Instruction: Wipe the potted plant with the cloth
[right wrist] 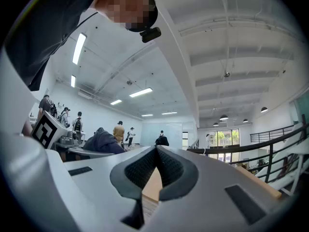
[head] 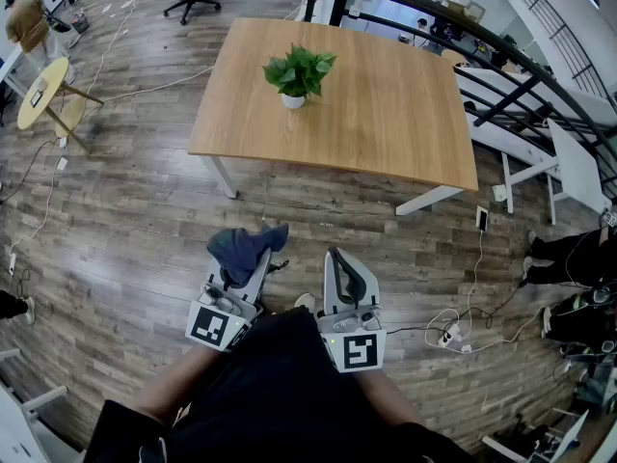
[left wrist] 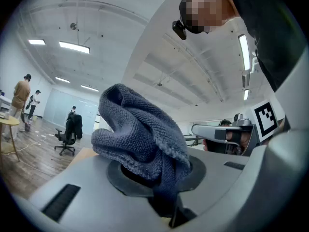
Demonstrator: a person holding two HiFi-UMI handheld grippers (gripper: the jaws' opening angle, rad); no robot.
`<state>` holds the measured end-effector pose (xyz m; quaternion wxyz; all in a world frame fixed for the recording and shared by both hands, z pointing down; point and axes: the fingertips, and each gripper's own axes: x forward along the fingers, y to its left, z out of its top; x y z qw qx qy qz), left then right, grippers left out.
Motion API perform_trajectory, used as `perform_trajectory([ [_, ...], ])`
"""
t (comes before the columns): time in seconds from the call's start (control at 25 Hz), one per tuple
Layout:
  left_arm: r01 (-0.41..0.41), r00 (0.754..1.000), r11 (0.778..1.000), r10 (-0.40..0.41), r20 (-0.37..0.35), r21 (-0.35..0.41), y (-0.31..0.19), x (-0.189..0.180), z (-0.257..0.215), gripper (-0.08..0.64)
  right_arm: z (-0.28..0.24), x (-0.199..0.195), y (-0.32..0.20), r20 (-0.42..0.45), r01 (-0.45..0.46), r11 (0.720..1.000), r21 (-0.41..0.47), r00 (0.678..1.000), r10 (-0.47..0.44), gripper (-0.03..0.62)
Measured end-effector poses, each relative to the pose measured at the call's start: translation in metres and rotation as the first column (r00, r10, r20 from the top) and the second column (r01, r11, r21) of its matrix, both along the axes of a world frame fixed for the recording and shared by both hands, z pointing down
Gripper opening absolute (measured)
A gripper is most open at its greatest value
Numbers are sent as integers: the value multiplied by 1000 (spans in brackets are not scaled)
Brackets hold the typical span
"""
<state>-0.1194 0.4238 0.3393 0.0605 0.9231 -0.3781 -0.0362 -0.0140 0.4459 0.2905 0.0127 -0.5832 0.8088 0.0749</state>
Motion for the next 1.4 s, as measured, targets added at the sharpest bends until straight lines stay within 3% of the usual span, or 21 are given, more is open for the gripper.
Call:
perform_trajectory([
  [0.16, 37, 999, 998, -35, -38, 52, -4, 7, -12, 92, 10, 16, 3, 55, 31, 999, -28, 998, -30, 17],
  [0.28, 56, 997, 998, -56, -55, -4, -5, 8, 0, 92, 16, 38, 6, 30, 15, 1000, -28, 999, -14, 17],
  [0.4, 97, 995, 994, -97, 5, -56, -7, 5, 23, 92, 28, 59, 13, 42, 28, 998, -54, 999, -25, 17],
  [0.52, 160, 987, 986, -158, 41, -48, -7, 5, 25, 92, 43, 74, 22, 87, 64, 993, -98, 995, -55, 17],
  [0.64, 194, 980, 980, -192, 45, -37, -6, 11, 22, 92, 48, 103, 21, 104, 33, 994, -101, 994, -22, 17],
  [0.76, 192, 980, 980, -190, 54, -41, -6, 16, 26, 92, 51, 128, 15, 128, 5, 994, -106, 992, 8, 17],
  [0.96, 201, 978, 977, -196, 65, -66, -27, 21, 37, 92, 61, 132, -5, 84, 4, 994, -112, 996, 6, 18],
  [1.24, 170, 985, 982, -167, 47, -86, -105, 38, 52, 92, 62, 136, -62, 76, 1, 992, -127, 997, 9, 18],
  [1.4, 115, 993, 989, -111, 46, -95, -152, 50, 60, 92, 59, 144, -115, 99, 7, 994, -112, 995, 4, 18],
])
